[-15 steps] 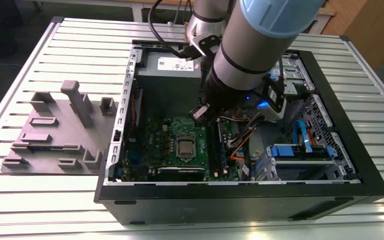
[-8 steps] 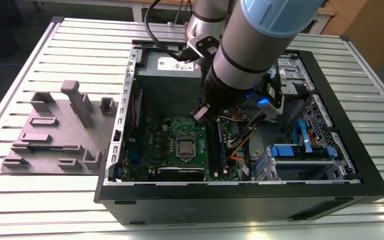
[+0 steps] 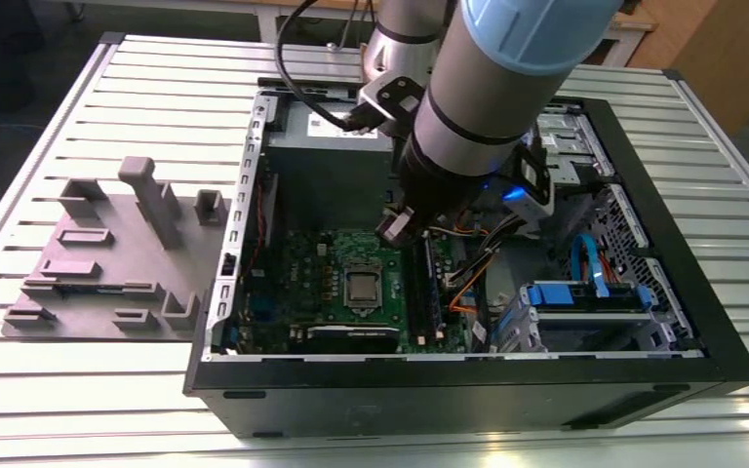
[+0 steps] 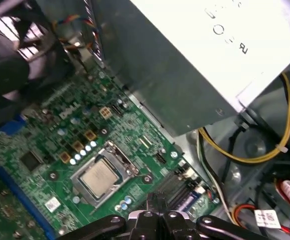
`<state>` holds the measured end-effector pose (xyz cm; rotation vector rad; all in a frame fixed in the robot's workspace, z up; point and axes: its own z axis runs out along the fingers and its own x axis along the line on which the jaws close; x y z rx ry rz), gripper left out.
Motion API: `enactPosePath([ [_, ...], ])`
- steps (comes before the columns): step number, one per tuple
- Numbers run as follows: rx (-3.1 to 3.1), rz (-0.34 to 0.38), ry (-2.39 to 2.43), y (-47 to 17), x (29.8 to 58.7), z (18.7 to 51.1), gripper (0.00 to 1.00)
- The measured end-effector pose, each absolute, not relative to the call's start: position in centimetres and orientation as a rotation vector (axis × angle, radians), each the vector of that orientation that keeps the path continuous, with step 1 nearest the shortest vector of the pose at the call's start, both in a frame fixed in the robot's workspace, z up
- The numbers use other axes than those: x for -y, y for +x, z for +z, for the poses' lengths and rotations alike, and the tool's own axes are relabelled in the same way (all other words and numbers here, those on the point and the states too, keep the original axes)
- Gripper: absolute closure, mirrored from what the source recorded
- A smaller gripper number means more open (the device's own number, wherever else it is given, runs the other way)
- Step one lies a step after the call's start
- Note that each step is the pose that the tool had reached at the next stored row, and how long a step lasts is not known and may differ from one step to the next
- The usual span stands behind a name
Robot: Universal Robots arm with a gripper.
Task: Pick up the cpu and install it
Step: 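Install the first cpu locking lever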
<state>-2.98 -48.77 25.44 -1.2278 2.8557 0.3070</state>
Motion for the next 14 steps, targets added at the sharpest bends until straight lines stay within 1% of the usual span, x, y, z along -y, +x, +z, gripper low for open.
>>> enactPosePath([
  [4, -2.826, 0.292, -1.257, -2.97, 48.67, 25.33, 0.89],
  [10, -2.764, 0.29, -1.393, -2.98, 48.66, 25.12, 0.89],
  [14, -2.757, 0.289, -1.406, -2.98, 47.82, 25.0, 0.89],
])
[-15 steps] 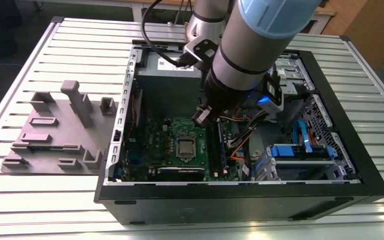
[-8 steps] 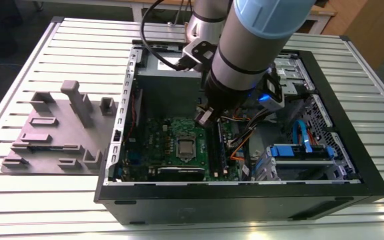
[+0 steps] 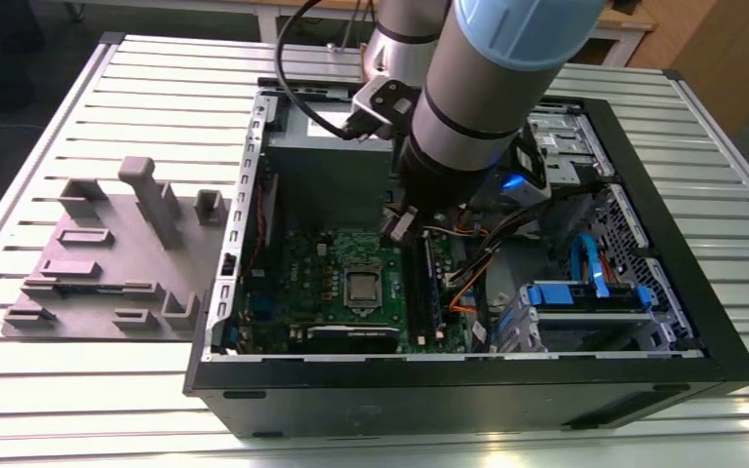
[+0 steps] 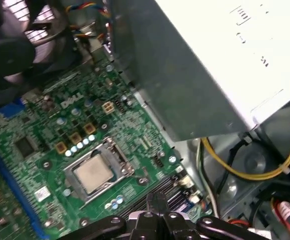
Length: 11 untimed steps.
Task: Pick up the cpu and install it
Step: 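Install the first cpu locking lever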
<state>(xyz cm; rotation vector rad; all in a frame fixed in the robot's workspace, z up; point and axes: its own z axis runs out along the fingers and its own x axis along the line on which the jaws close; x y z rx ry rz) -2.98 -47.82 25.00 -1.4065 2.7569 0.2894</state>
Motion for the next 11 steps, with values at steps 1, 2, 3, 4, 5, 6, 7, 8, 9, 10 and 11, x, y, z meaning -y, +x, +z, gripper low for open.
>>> enactPosePath([
  [1, -2.757, 0.289, -1.407, -2.98, 47.55, 24.97, 0.89],
  [2, -2.756, 0.289, -1.408, -2.98, 47.34, 24.93, 0.89],
  [3, -2.754, 0.289, -1.413, -2.99, 47.16, 24.88, 0.89],
  [4, -2.75, 0.289, -1.42, -2.99, 47.06, 24.81, 0.89],
  [5, -2.744, 0.29, -1.433, -2.99, 47.02, 24.75, 0.89],
  [6, -2.734, 0.29, -1.456, -2.99, 47.02, 24.7, 0.89],
  [7, -2.722, 0.291, -1.481, -3.0, 47.02, 24.67, 0.89],
  [8, -2.711, 0.291, -1.506, -3.0, 47.01, 24.63, 0.89],
  [9, -2.7, 0.292, -1.529, -3.0, 47.01, 24.6, 0.89],
  [10, -2.691, 0.292, -1.547, -3.0, 47.01, 24.56, 0.89],
  [11, -2.685, 0.292, -1.558, -3.01, 47.01, 24.53, 0.89],
])
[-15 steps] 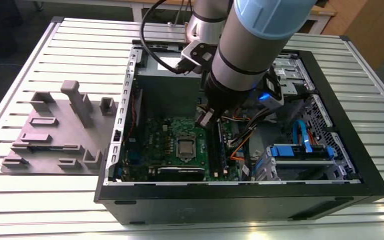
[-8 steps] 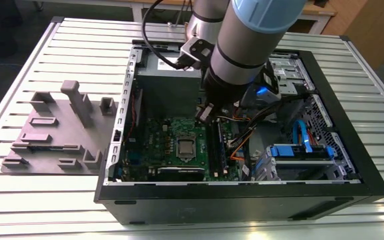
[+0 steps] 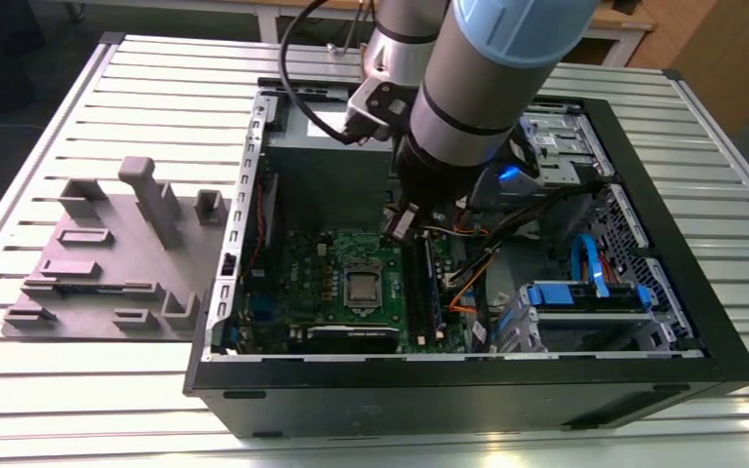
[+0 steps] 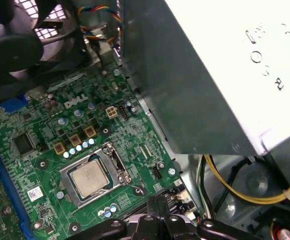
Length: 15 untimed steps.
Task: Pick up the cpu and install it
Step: 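Install the first cpu locking lever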
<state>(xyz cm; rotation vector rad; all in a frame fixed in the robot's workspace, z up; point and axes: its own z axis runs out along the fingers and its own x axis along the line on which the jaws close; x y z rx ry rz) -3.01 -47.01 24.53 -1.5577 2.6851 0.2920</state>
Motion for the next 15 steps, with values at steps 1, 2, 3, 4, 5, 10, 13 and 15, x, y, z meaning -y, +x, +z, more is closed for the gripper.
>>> enactPosePath([
  [1, -2.682, 0.291, -1.562, -3.03, 46.98, 24.48, 0.89],
  [2, -2.679, 0.29, -1.564, -3.07, 46.94, 24.43, 0.89],
  [3, -2.677, 0.288, -1.566, -3.14, 46.93, 24.39, 0.89],
  [4, -2.675, 0.287, -1.569, -3.21, 46.92, 24.38, 0.89],
  [5, -2.673, 0.287, -1.572, -3.29, 46.92, 24.36, 0.89],
  [10, -2.667, 0.286, -1.579, -3.54, 47.02, 24.34, 0.89],
  [13, -2.666, 0.285, -1.58, -3.54, 47.27, 24.35, 0.89],
  [15, -2.666, 0.285, -1.581, -3.54, 47.53, 24.35, 0.89],
])
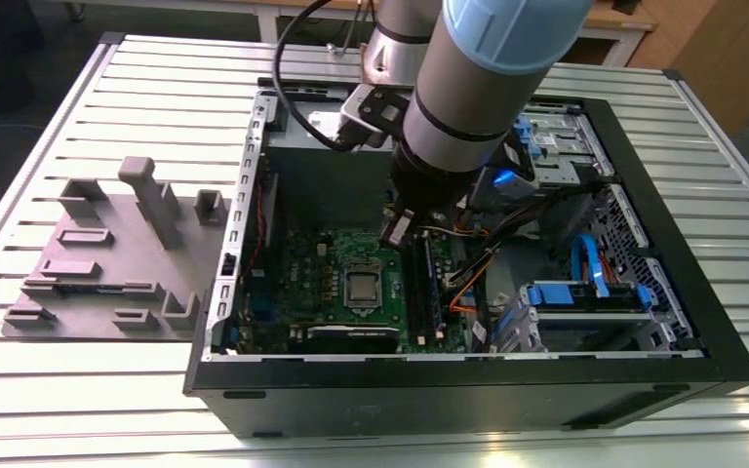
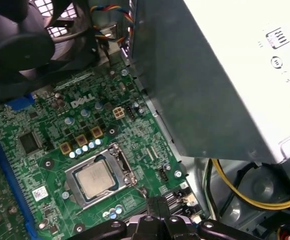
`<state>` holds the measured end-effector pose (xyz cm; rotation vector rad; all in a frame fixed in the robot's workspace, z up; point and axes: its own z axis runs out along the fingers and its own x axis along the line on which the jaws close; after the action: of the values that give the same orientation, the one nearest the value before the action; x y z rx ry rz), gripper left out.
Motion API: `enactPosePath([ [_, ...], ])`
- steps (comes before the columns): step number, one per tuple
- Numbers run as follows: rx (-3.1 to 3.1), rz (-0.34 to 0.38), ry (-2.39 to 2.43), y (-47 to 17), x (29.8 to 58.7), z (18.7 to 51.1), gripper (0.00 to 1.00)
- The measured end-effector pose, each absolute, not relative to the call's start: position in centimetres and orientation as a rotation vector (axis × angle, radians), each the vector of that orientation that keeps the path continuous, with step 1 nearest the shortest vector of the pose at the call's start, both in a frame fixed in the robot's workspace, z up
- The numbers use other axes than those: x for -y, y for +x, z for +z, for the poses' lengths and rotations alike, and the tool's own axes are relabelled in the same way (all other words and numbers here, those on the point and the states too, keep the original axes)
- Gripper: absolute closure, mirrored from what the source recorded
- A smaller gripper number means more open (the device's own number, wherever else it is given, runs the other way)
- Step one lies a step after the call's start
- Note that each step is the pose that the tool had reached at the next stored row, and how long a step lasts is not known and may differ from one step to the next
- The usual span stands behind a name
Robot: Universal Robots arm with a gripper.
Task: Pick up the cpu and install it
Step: 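Install the first cpu locking lever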
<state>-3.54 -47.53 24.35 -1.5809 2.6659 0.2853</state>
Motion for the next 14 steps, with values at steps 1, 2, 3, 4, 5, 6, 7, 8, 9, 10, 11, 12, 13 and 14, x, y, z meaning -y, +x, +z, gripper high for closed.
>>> enactPosePath([
  [1, -2.666, 0.285, -1.581, -3.5, 47.7, 24.4, 0.89],
  [2, -2.665, 0.285, -1.582, -3.5, 47.8, 24.4, 0.89],
  [3, -2.665, 0.285, -1.582, -3.6, 48.0, 24.3, 0.89],
  [4, -2.664, 0.285, -1.583, -3.6, 48.2, 24.3, 0.89],
  [5, -2.663, 0.285, -1.584, -3.6, 48.3, 24.3, 0.89],
  [6, -2.663, 0.284, -1.584, -3.6, 48.4, 24.3, 0.89],
  [7, -2.662, 0.284, -1.585, -3.6, 48.6, 24.4, 0.89],
  [8, -2.662, 0.284, -1.586, -3.6, 48.7, 24.4, 0.89],
  [9, -2.661, 0.284, -1.586, -3.6, 48.7, 24.4, 0.89],
  [10, -2.661, 0.284, -1.586, -3.6, 48.7, 24.3, 0.89],
  [11, -2.66, 0.284, -1.587, -3.6, 48.7, 24.3, 0.89],
  [12, -2.659, 0.284, -1.588, -3.6, 48.7, 24.3, 0.89],
  [13, -2.657, 0.284, -1.592, -3.7, 48.7, 24.3, 0.89],
  [14, -2.655, 0.283, -1.596, -3.7, 48.7, 24.4, 0.89],
])
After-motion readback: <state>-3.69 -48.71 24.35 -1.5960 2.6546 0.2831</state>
